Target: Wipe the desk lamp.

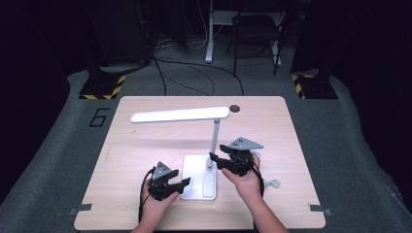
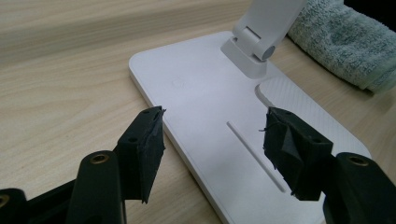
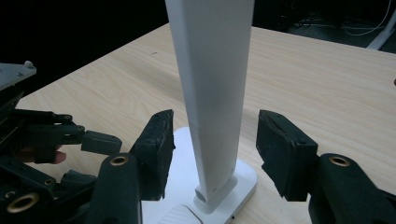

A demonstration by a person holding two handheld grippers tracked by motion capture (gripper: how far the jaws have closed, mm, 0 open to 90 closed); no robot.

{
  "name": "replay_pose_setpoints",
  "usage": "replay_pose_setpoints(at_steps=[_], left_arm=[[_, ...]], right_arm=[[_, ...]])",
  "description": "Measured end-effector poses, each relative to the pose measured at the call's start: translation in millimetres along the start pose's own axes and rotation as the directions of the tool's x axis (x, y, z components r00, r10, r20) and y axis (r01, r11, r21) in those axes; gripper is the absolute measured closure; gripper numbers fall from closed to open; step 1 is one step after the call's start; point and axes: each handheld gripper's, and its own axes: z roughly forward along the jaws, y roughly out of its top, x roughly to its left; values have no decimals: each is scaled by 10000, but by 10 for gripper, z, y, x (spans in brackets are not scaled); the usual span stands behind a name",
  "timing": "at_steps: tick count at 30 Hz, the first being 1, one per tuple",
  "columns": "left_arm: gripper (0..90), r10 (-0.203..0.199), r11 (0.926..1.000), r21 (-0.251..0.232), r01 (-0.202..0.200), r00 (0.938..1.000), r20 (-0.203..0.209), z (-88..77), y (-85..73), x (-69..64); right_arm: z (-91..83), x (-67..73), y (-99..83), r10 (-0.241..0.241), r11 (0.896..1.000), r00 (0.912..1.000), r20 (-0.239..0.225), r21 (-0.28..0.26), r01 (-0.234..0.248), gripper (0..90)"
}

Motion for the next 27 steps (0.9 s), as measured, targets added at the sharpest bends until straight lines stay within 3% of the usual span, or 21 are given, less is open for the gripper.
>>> replay_pose_setpoints(at_steps=[5, 11, 14, 27], left_arm=[[380, -16, 9998, -189, 13, 9999, -155, -18, 8, 22], [390, -36, 10000, -52, 35, 9999, -128, -39, 21, 58], [401, -38, 9999, -117, 36, 9998, -181, -44, 24, 66], [498, 220, 9997, 57, -218, 9993, -304, -49, 27, 93]], right_arm=[[65, 32, 37, -34, 9999, 10000, 60, -134, 35, 533], [87, 34, 78, -49, 9999, 9994, 347, -103, 52, 600], [98, 36, 84, -276, 9996, 9989, 376, -102, 280, 626], [219, 144, 165, -565, 9980, 9974, -444, 261, 577, 757]])
